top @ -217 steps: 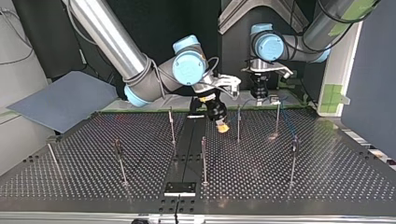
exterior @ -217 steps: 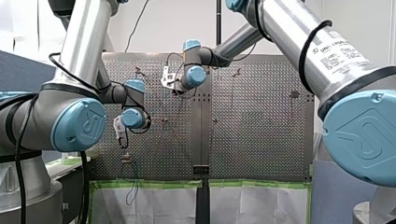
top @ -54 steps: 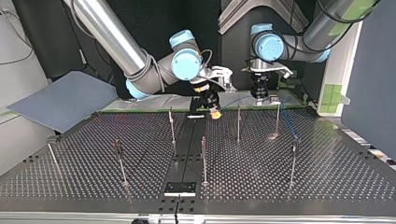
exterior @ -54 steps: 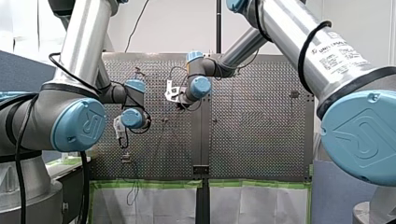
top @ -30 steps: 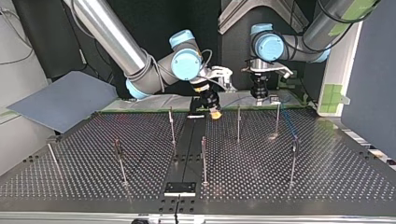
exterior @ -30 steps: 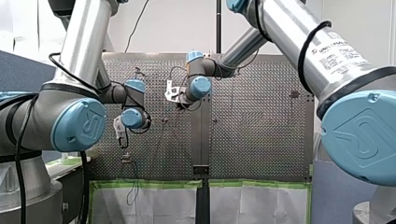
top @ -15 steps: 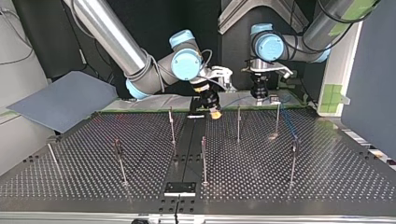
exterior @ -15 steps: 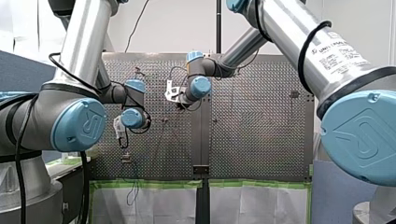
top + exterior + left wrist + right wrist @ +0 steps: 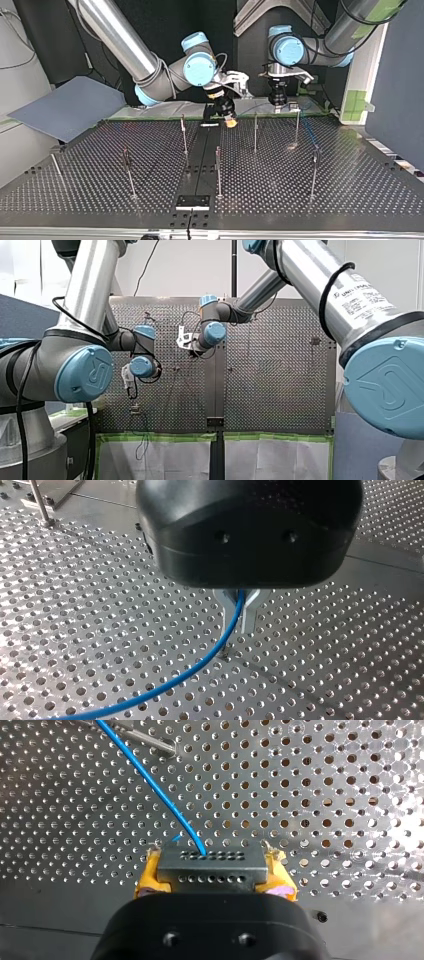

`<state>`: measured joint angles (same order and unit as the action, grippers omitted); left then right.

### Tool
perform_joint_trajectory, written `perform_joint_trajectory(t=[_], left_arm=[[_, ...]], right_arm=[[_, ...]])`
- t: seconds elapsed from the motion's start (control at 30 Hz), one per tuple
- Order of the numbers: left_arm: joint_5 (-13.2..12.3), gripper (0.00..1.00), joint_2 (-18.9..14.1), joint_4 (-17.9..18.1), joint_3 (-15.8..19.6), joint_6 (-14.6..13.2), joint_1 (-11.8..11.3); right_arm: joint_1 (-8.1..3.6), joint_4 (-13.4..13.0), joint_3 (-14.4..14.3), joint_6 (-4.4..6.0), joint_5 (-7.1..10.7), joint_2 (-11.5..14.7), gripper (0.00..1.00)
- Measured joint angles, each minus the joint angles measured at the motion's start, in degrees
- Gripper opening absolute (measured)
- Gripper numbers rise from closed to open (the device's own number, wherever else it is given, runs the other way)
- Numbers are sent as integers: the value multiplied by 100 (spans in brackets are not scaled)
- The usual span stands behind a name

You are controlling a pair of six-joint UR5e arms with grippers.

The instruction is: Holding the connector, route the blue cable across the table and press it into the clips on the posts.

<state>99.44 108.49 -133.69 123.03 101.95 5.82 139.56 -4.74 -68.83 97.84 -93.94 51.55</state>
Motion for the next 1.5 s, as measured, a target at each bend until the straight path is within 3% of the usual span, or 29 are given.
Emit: perform_joint_trajectory(t=[0.93,1.2,1.5], left_arm=[[0,9,0,0,0,5,-12],[0,9,0,0,0,9,-17],[0,9,0,0,0,9,-18]], right_arm=[[-8,25,19,-16,11,-15,0],[-8,405,321,-34,34,-388,0],[-8,934,367,-35,36,-921,0]])
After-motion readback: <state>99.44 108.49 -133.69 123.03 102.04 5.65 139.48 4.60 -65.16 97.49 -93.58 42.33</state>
